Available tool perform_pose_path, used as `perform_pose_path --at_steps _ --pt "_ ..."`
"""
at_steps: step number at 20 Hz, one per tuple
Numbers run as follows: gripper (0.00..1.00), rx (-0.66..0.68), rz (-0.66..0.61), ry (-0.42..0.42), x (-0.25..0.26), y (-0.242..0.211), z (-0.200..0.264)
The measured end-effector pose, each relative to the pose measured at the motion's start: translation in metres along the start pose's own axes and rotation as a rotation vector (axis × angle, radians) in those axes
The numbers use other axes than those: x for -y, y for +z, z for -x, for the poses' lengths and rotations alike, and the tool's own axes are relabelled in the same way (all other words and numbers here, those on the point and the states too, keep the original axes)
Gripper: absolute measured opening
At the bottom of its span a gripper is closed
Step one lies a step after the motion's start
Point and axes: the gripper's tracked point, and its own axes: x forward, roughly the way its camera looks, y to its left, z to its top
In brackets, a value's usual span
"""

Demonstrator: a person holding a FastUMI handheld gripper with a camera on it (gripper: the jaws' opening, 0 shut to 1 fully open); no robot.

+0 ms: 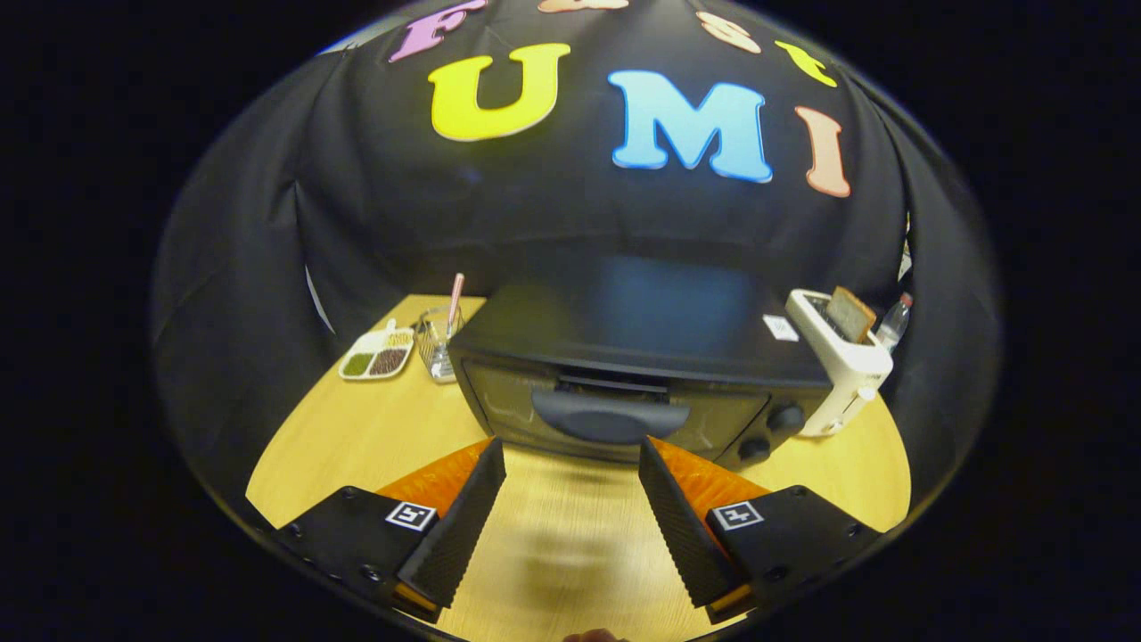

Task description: Open the toaster oven, put the food inside, and close the toaster oven door.

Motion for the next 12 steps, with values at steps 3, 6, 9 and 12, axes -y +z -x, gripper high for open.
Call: perform_pose_path --at_steps 3,6,9,12 --pt "0.96 0.138 -0.009 -0.029 0.021 0.049 0.023" --pt "0.96 0.251 -0.021 -0.077 0.059 0.075 0.049" --pt "0.96 0.341 -0.041 -0.136 0.102 0.094 0.083" --pt "0.96 0.389 -0.086 -0.211 0.15 0.095 0.117"
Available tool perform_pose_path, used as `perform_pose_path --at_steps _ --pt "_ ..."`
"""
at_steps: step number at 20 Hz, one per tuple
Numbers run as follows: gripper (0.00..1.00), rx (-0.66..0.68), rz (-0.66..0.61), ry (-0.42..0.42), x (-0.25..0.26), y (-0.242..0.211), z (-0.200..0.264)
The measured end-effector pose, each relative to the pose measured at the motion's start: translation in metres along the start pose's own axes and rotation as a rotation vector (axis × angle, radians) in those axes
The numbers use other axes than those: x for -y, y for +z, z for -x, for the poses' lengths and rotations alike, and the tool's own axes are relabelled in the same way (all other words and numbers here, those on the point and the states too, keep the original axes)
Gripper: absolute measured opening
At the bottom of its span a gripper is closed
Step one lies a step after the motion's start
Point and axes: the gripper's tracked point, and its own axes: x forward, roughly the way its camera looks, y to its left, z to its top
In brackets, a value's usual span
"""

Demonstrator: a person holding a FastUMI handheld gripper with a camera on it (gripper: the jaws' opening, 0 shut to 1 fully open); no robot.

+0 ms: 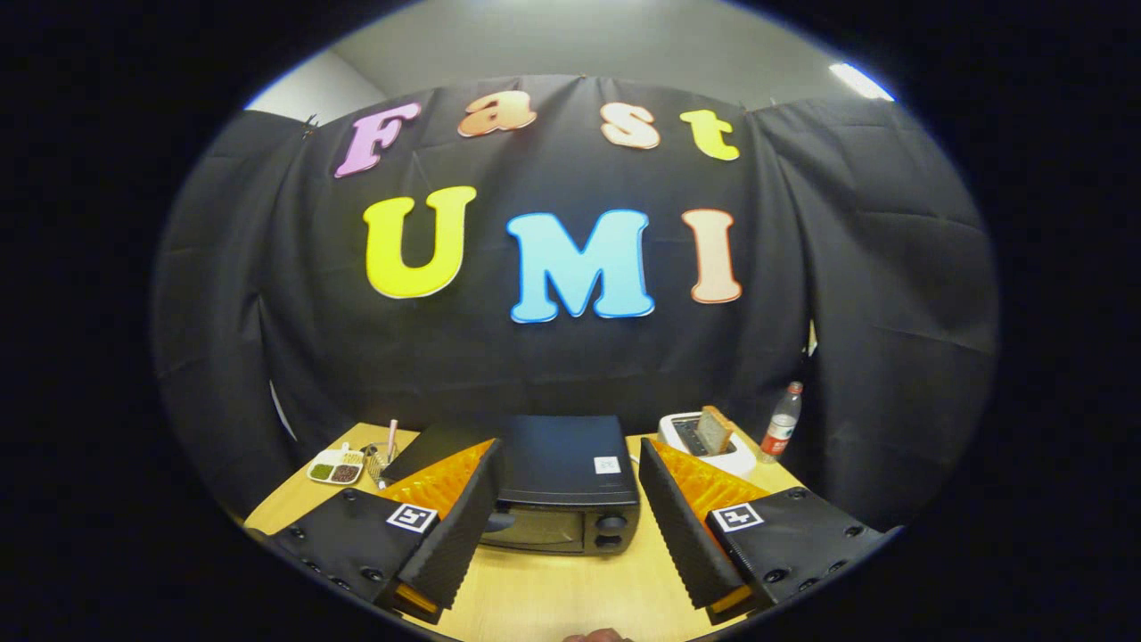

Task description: Open the toaster oven, put the food inside, and close the toaster oven door.

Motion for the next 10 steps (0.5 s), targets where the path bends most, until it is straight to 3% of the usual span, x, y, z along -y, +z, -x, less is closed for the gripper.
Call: perform_pose_path --at_steps 10 --pt "0.96 0.024 -0.032 -0.17 0.101 0.0 0.068"
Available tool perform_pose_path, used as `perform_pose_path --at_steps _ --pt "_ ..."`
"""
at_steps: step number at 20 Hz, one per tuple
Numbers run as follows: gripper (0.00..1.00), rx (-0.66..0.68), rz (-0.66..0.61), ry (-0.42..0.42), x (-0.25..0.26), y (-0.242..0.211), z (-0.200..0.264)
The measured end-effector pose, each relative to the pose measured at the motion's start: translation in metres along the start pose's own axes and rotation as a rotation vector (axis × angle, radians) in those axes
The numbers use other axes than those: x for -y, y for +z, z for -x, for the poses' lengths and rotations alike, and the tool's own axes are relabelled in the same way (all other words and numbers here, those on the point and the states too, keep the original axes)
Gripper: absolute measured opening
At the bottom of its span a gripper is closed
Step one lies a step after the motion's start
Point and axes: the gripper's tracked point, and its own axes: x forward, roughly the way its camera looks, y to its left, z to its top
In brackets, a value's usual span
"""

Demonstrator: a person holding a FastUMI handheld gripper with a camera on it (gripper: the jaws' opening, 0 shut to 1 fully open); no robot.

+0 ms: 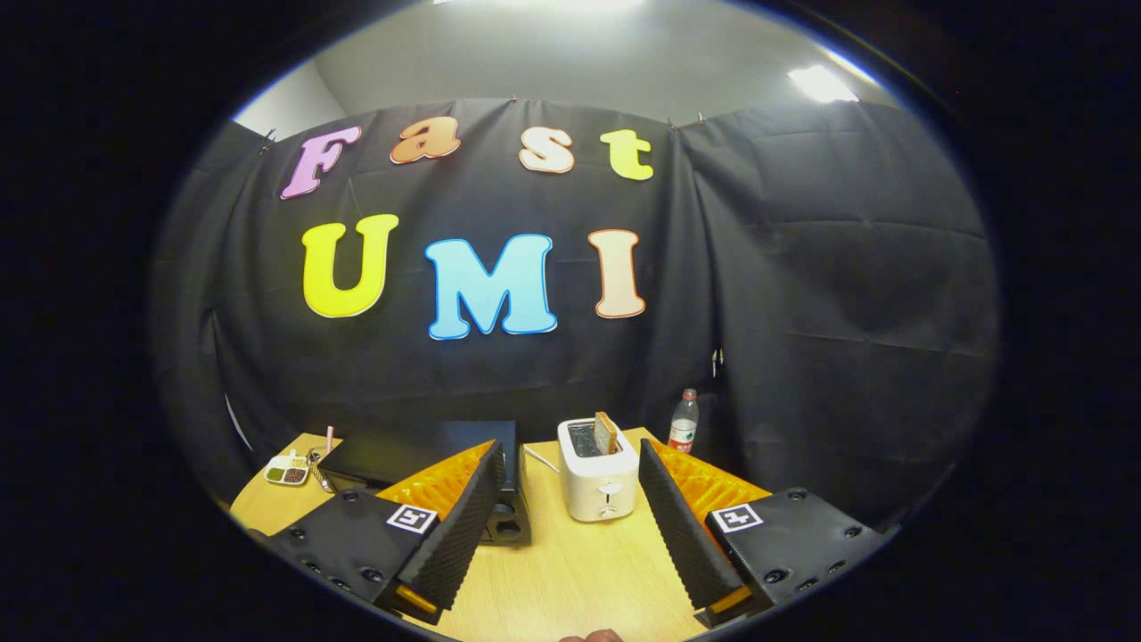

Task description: Open the toaster oven, put the food inside, and close the toaster oven door.

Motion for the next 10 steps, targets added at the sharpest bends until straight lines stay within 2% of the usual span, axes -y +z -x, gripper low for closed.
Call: perform_pose_path --at_steps 3,10 --pt "0.96 0.006 0.008 -0.016 0.005 0.003 -0.001" --pt "0.96 -0.031 -0.014 0.057 -0.034 0.0 -0.009"
